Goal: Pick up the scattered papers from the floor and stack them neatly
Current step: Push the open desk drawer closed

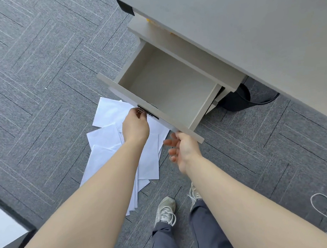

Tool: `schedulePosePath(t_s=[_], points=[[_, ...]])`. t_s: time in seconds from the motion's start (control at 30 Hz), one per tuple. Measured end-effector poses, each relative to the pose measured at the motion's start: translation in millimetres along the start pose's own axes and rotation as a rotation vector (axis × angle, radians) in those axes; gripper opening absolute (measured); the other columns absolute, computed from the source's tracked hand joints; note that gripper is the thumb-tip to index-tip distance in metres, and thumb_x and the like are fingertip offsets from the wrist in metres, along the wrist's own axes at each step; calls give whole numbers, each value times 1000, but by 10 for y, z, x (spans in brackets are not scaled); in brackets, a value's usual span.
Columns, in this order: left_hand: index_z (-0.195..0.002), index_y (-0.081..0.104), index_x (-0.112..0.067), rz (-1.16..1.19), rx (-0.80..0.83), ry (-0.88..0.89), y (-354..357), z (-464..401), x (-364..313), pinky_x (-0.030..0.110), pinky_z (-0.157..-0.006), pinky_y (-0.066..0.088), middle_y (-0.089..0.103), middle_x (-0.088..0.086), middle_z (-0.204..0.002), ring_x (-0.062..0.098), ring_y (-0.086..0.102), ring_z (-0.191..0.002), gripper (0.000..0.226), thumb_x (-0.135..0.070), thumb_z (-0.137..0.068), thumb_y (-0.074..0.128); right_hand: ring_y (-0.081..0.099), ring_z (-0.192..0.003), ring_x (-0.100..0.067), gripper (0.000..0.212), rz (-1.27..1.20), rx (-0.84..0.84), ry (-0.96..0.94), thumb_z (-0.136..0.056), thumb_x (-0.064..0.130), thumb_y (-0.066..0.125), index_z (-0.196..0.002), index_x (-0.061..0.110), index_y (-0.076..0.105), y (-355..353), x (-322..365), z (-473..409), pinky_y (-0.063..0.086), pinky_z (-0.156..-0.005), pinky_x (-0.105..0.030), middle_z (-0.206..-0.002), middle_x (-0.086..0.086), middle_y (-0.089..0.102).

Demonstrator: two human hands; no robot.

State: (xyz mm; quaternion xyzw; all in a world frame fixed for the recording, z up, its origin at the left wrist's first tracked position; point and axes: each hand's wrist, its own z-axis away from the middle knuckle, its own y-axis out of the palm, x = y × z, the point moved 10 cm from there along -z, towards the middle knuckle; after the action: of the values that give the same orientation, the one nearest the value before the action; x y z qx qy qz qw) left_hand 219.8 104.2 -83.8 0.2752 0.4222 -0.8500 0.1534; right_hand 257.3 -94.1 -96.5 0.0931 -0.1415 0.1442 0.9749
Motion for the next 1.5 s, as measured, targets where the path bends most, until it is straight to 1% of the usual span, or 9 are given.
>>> schedulePosePath(t_s=[0.17,0.3,0.43,0.57,0.67,0.8,0.93,1.13,1.5], points=[[-110,58,-13,-48,-20,23,83,-82,-254,37,-80,47,69,7,-107,29,64,-98,26,-29,-96,42,41,-47,-13,14,14,2,-5,-98,26,44,-94,17,54,-71,245,-70,28,-39,-20,-77,-4,67],[-113,56,-13,-16,-28,18,173,-147,-406,38,-82,47,67,7,-110,31,63,-100,27,-28,-95,43,39,-48,-13,16,21,-1,-17,-99,27,44,-97,15,55,-131,434,-125,29,-40,-21,-75,-3,66],[-117,55,-13,-60,-83,33,188,-180,-601,31,-76,38,65,6,-115,29,58,-107,27,-27,-96,46,40,-47,-12,17,44,-19,-37,-98,28,44,-95,16,56,-205,611,-179,31,-39,-21,-75,-3,67],[-113,54,-15,-153,-100,91,234,-206,-789,36,-76,44,67,7,-112,33,59,-102,23,-26,-96,46,40,-48,-13,17,53,-30,-51,-96,29,46,-95,16,57,-254,781,-216,31,-40,-21,-81,-4,68],[-109,53,-14,-206,-97,115,275,-244,-899,38,-74,46,67,7,-108,33,59,-98,20,-27,-96,45,39,-48,-13,16,48,-41,-62,-96,28,46,-94,16,57,-280,899,-242,31,-41,-22,-79,-4,67],[-106,53,-13,-251,-100,133,325,-298,-1035,36,-66,41,67,9,-104,35,59,-93,22,-29,-96,44,39,-49,-13,15,40,-41,-75,-95,28,48,-94,16,58,-310,1020,-274,31,-43,-22,-76,-2,67],[-107,52,-13,-293,-118,144,350,-317,-1134,35,-63,39,67,10,-103,35,59,-91,23,-31,-97,43,41,-50,-13,15,32,-38,-86,-94,28,50,-97,17,60,-341,1096,-300,32,-44,-23,-76,-1,68],[-110,51,-15,-344,-137,182,386,-336,-1238,41,-70,50,68,8,-103,36,61,-90,24,-33,-97,43,42,-51,-12,16,36,-35,-90,-96,29,49,-99,19,61,-379,1195,-317,34,-46,-22,-78,1,69],[-110,55,-15,-334,-150,229,465,-429,-1394,42,-71,50,69,5,-105,35,60,-95,24,-33,-96,45,44,-52,-12,17,14,-77,-119,-94,28,50,-97,19,63,-452,1374,-398,36,-47,-23,-81,2,70]])
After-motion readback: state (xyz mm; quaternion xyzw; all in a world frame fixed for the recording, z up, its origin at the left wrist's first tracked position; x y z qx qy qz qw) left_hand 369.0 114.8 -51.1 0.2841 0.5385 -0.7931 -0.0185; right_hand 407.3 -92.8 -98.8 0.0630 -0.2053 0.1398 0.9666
